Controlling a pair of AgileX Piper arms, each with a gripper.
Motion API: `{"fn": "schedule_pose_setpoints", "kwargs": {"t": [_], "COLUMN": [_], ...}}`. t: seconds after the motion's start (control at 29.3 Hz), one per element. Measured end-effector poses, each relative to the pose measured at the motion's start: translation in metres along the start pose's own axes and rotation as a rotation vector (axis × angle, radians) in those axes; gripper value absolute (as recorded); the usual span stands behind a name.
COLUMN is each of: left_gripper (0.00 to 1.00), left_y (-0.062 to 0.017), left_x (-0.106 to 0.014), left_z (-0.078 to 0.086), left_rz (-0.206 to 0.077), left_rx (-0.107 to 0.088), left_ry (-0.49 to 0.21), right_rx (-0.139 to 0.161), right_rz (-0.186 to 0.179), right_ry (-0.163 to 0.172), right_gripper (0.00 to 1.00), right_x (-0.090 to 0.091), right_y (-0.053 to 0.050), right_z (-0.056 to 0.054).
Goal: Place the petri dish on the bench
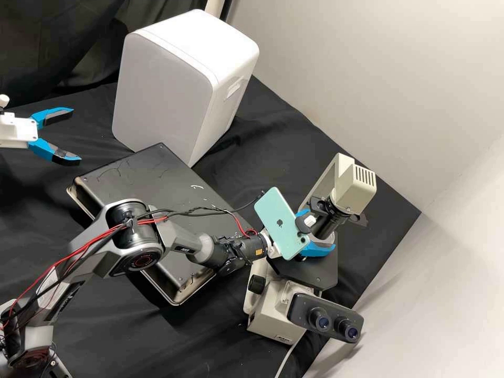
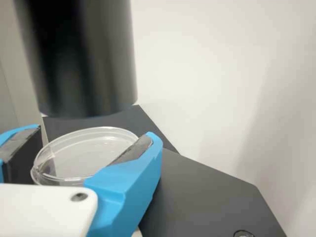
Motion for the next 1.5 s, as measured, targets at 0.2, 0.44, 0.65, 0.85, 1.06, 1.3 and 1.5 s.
{"fn": "schedule_pose_setpoints", "kwargs": {"t": [0.2,0.44,0.65,0.85,1.06,1.3,1.5], "left_gripper": [1.0,1.0,1.0,1.0,1.0,1.0,1.0], "left_y": [0.0,-0.0006,-0.002,-0.002,-0.002,-0.002,-0.002], "left_x": [0.0,0.0,0.0,0.0,0.0,0.0,0.0], "left_z": [0.0,0.0,0.0,0.0,0.0,0.0,0.0], "left_rz": [0.0,-0.007,-0.023,-0.023,-0.023,-0.023,-0.023], "left_rx": [0.0,0.002,0.003,0.003,0.003,0.003,0.003], "left_ry": [0.0,-0.002,-0.003,-0.003,-0.003,-0.003,-0.003], "right_rx": [0.017,0.038,0.067,0.071,0.065,0.071,0.068], "right_rz": [0.0,-0.018,-0.019,-0.028,-0.03,-0.031,-0.048], "right_ry": [0.0,0.007,0.032,0.059,0.077,0.093,0.117], "right_gripper": [0.0,0.0,0.0,0.0,0.0,0.0,0.0], "right_x": [0.0,-0.012,-0.025,-0.037,-0.039,-0.057,-0.076], "right_y": [0.0,-0.008,-0.009,-0.011,-0.012,-0.019,-0.022], "right_z": [0.0,0.006,0.005,0.003,0.003,0.006,0.0]}}
